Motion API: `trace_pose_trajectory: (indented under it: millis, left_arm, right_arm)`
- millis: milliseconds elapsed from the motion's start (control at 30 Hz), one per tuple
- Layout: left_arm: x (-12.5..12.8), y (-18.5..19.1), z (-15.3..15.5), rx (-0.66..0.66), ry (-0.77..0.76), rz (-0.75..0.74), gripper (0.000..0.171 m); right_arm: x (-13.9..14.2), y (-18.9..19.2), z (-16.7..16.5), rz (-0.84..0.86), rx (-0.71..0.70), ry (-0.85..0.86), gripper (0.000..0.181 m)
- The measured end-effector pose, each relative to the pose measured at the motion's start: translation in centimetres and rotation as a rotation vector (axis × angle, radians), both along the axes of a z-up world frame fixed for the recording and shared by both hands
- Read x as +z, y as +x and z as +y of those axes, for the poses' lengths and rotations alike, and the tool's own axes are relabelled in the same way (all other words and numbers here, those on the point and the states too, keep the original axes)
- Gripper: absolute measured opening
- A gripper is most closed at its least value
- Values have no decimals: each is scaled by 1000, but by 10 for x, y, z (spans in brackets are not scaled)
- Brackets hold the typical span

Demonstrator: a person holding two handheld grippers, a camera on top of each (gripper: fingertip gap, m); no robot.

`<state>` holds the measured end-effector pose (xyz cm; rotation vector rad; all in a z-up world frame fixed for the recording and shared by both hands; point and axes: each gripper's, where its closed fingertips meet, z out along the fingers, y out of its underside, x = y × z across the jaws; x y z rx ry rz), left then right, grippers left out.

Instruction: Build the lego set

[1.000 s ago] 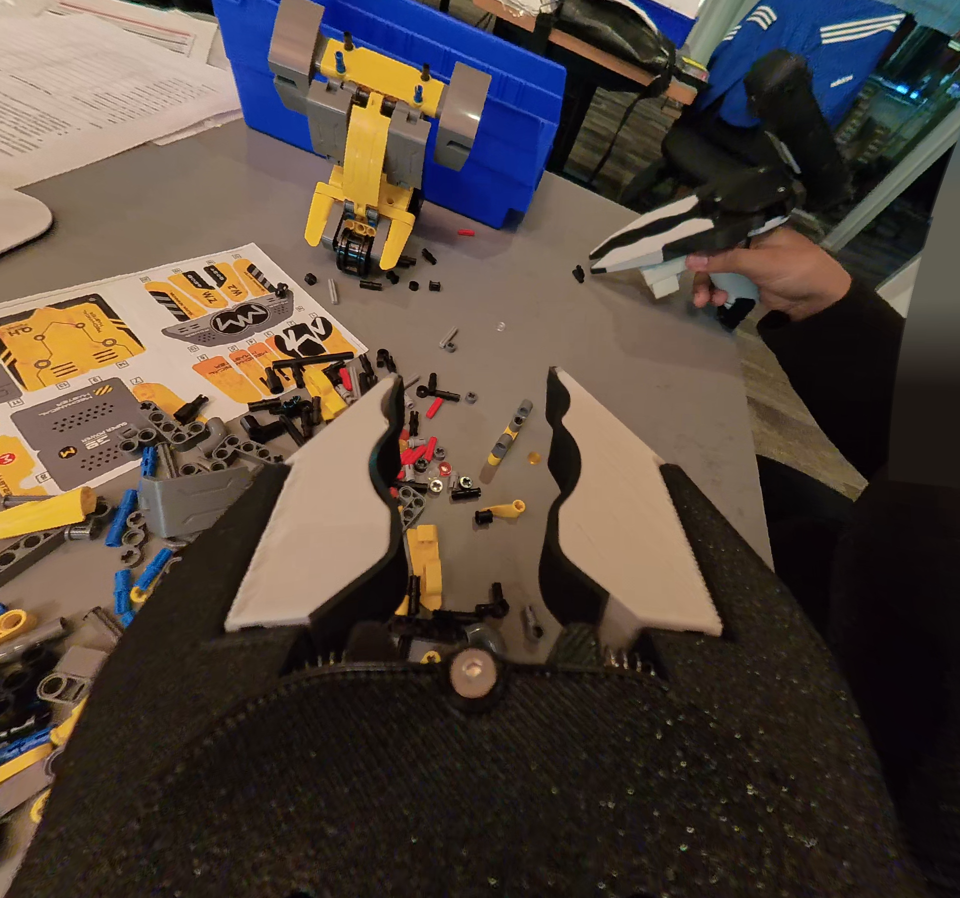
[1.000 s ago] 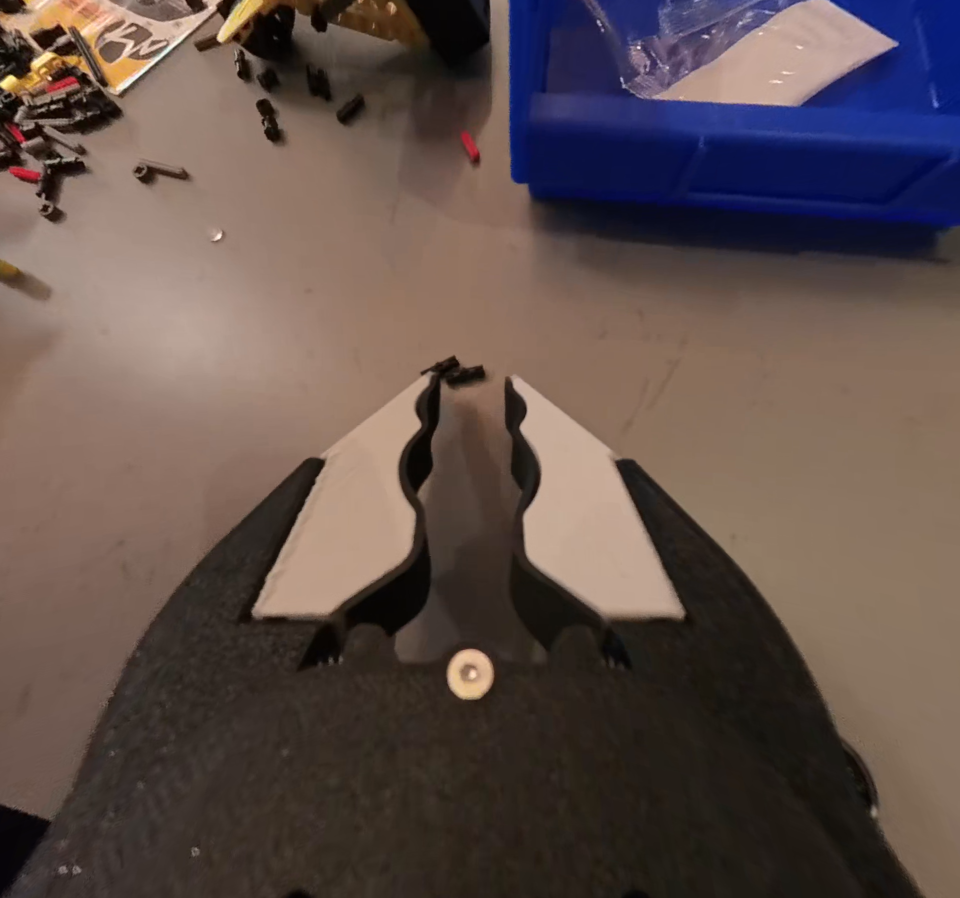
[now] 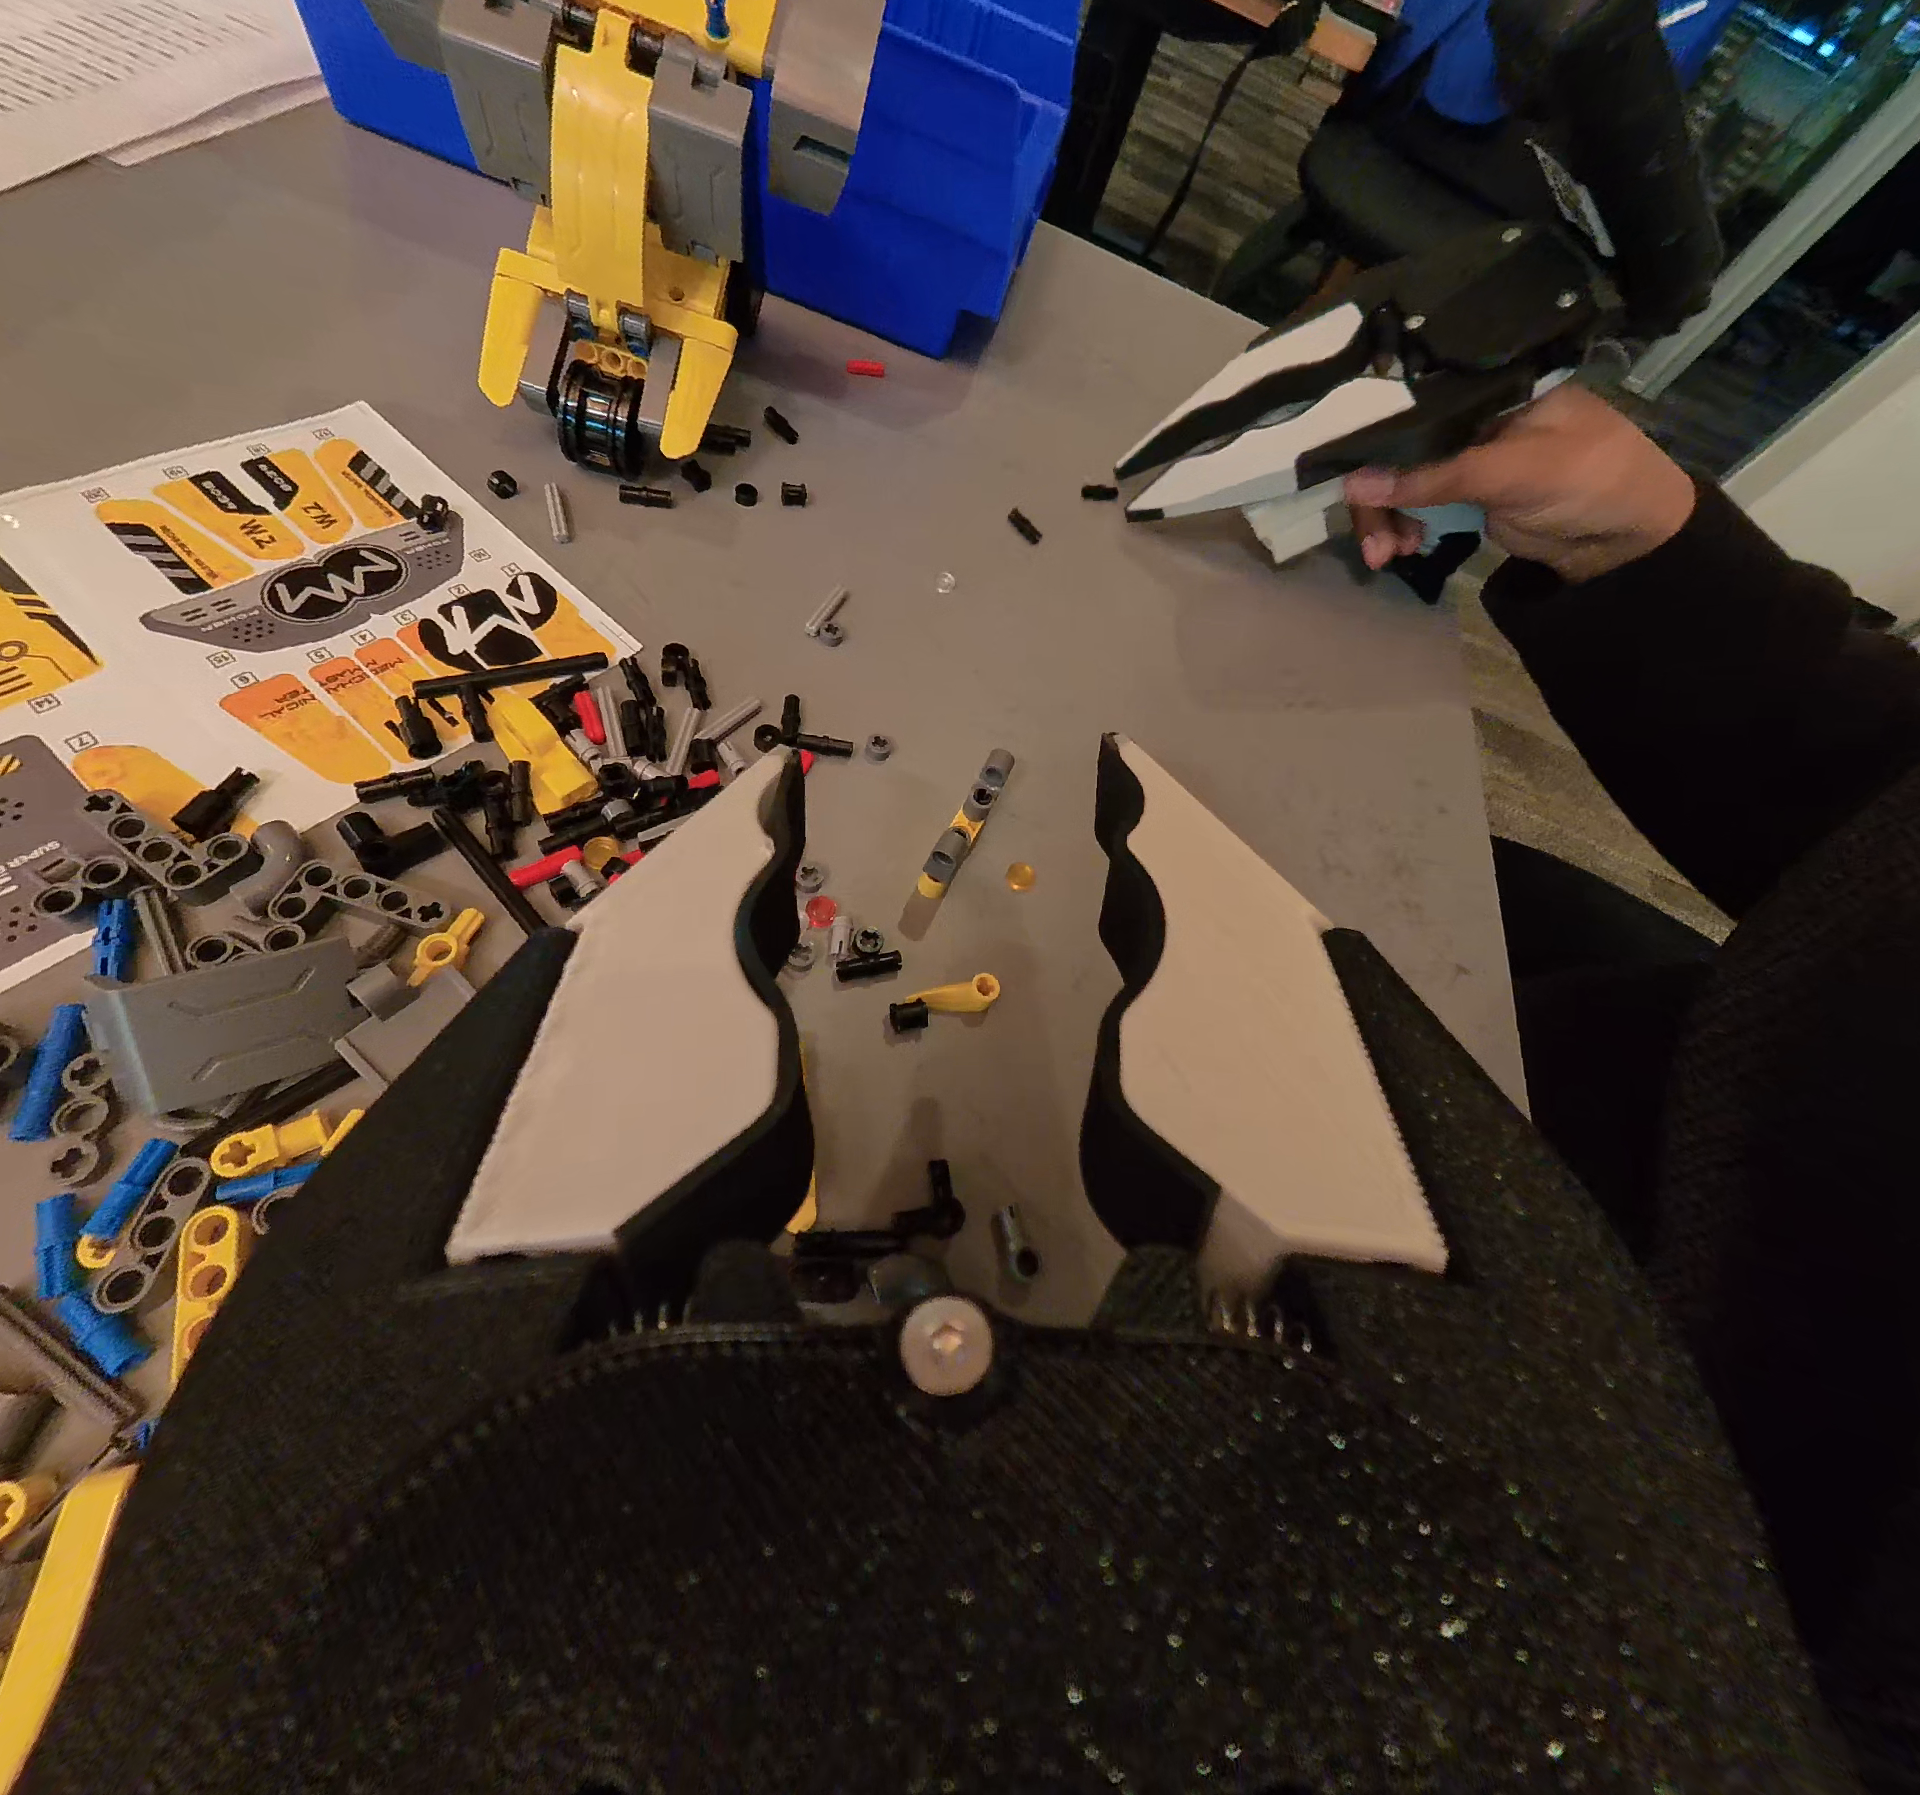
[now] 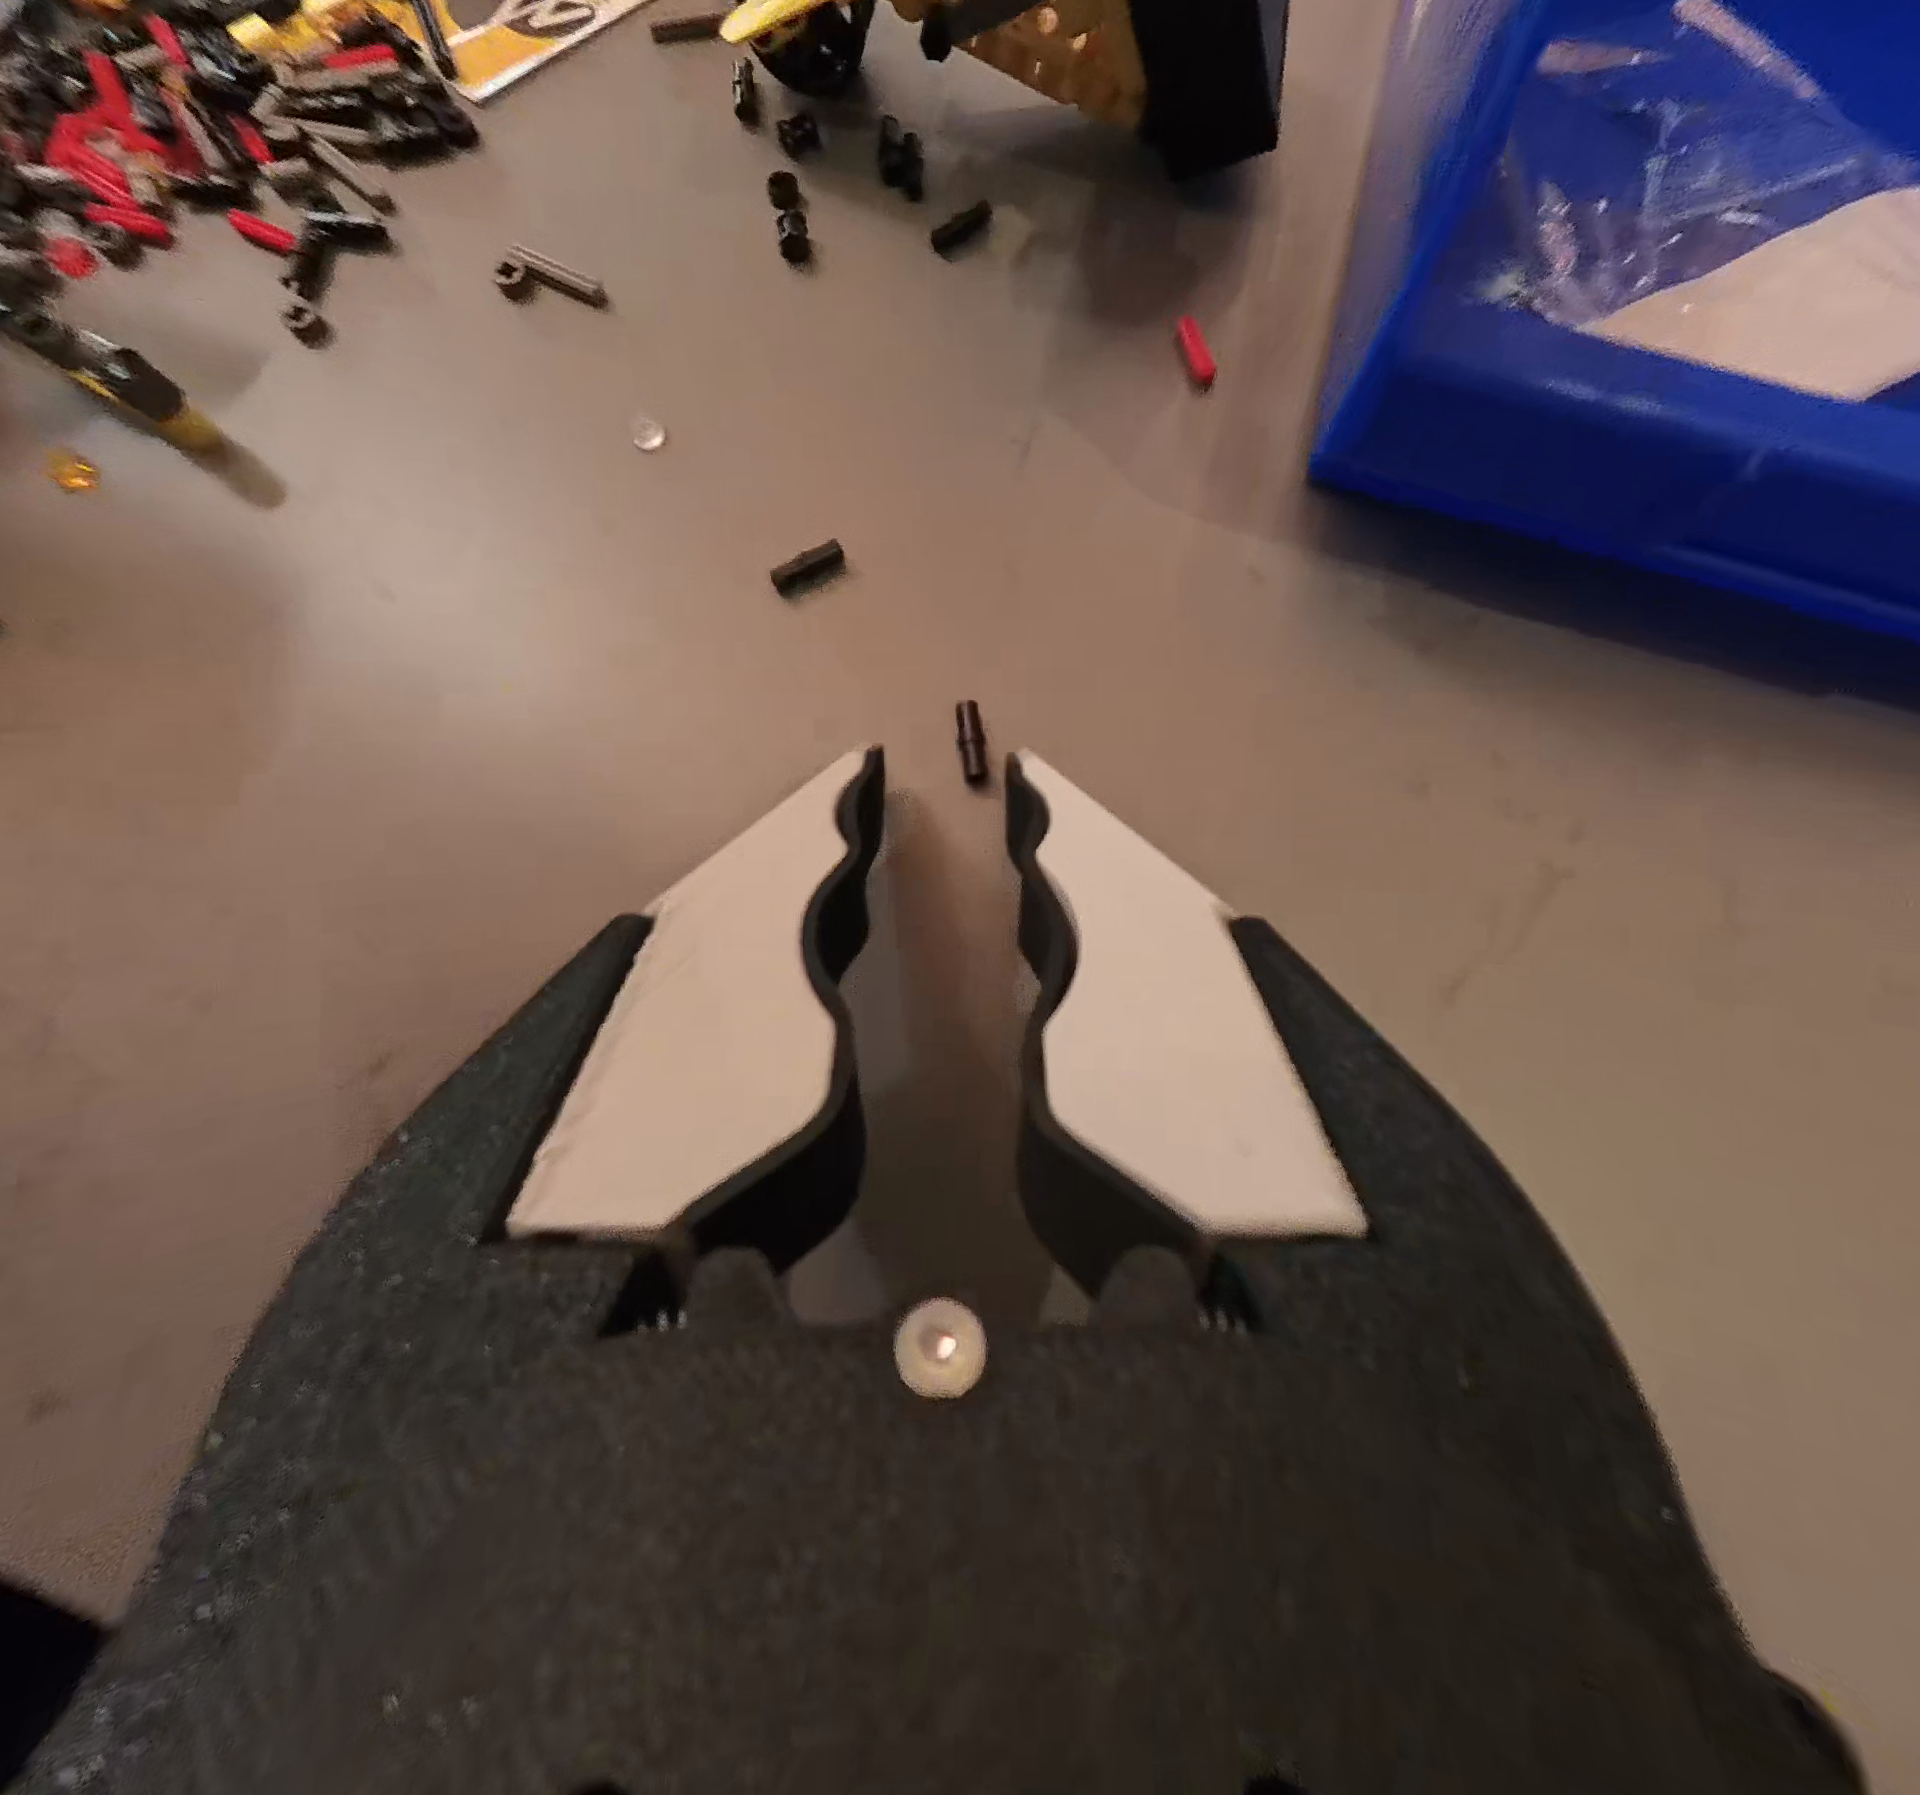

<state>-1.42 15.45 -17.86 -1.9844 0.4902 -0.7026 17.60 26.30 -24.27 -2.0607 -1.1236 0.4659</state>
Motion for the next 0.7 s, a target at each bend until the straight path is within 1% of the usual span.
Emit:
trace_pose_trajectory:
  millis: [67, 133, 233, 400, 467, 533, 600, 633, 700]
  left_arm:
    - [0, 0, 0, -1, 0, -1, 55]
    - [0, 0, 0, -1, 0, -3, 55]
    - [1, 0, 0, -1, 2, -2, 55]
    - [1, -1, 0, 1, 4, -6, 55]
    - [2, 1, 0, -6, 4, -21, 55]
    - [8, 6, -2, -31, 0, -95, 55]
    - [17, 14, -6, -72, -21, -209, 53]
    - [19, 17, -7, -85, -34, -245, 49]
    - [18, 23, -10, -107, -43, -244, 36]
  right_arm:
    - [0, -2, 4, -26, 10, 34, 23]
    - [-2, -3, 7, -33, 24, 29, 21]
    - [-6, -1, 13, -35, 17, -12, 4]
    - [-6, -2, 15, -27, 16, -20, 4]
    - [2, -11, 10, 6, 51, 12, 4]
    - [24, -37, -9, 117, 166, 73, 4]
    - [53, -69, -39, 232, 328, 196, 4]
    - [67, -84, -57, 271, 420, 291, 4]
    - [84, -111, -92, 286, 577, 538, 4]
